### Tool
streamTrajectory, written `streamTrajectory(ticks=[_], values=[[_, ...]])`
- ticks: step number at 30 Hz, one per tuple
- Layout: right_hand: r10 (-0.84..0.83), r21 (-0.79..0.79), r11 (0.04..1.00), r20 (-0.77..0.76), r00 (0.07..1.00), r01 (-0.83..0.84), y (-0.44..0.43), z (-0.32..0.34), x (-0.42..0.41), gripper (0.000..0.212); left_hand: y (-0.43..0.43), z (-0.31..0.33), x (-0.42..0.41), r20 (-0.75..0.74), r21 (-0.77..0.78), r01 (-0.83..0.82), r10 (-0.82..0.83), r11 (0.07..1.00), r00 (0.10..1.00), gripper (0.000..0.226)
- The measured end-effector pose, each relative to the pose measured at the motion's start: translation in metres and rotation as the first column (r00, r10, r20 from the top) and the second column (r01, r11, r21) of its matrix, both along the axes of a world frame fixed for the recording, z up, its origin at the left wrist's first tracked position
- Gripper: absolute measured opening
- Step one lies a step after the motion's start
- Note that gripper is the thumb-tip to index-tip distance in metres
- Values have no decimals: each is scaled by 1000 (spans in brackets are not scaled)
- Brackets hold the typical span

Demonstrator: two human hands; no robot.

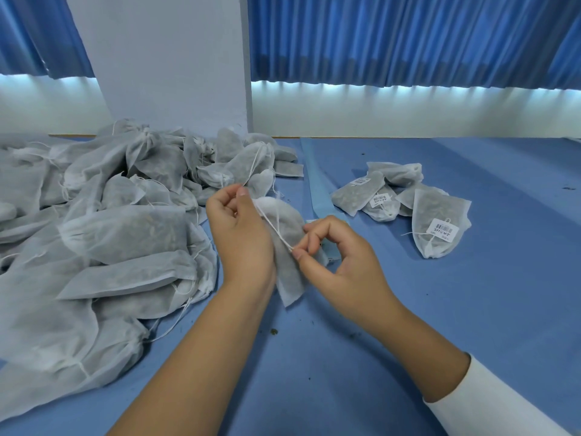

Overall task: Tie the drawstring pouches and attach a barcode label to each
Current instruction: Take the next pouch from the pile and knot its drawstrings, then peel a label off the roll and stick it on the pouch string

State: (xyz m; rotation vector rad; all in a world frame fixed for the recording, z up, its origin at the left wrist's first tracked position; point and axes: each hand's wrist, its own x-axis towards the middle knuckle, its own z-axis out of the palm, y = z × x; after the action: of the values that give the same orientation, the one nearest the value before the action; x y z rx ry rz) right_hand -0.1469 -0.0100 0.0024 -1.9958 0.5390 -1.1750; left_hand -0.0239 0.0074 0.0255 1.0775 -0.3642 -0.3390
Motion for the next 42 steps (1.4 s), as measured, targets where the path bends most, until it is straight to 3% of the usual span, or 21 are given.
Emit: streamTrajectory(ticks=[9, 14, 18, 22, 25, 28, 32, 35, 37, 42], values=[[-31, 89, 996, 94, 995, 23, -7, 0, 0, 29, 2, 9, 3, -322, -183, 227, -277, 956, 905, 9], [10, 157, 987, 158, 987, -35, -11, 6, -5, 30, 1, 11, 5, -366, -253, 409, -478, 877, 798, 30], [15, 230, 972, 183, 983, -58, -9, 5, -3, 31, 2, 11, 4, -400, -237, 426, -487, 873, 777, 15], [-52, 310, 950, 246, 968, -27, -11, 5, -3, 29, 3, 9, 0, -341, -194, 423, -466, 885, 816, 27], [-108, 343, 939, 274, 956, 8, -14, 7, -4, 28, 2, 7, -5, -163, -33, 397, -397, 917, 903, 50], [-165, 384, 923, 321, 933, 31, -17, 10, -6, 27, 2, 4, -11, -12, 134, 424, -427, 895, 904, 61], [-215, 432, 901, 357, 909, 44, -21, 12, -9, 26, -1, -8, -12, -22, 202, 534, -541, 821, 841, 33], [-216, 429, 901, 333, 918, 56, -22, 12, -10, 25, -2, -14, -9, -154, 184, 614, -594, 768, 790, 38], [-224, 421, 904, 314, 923, 76, -22, 12, -10, 25, -1, -13, -6, -215, 122, 658, -627, 743, 749, 29], [-201, 394, 916, 291, 935, 74, -20, 12, -10, 26, 1, -7, -4, -284, -11, 597, -575, 803, 768, 13]])
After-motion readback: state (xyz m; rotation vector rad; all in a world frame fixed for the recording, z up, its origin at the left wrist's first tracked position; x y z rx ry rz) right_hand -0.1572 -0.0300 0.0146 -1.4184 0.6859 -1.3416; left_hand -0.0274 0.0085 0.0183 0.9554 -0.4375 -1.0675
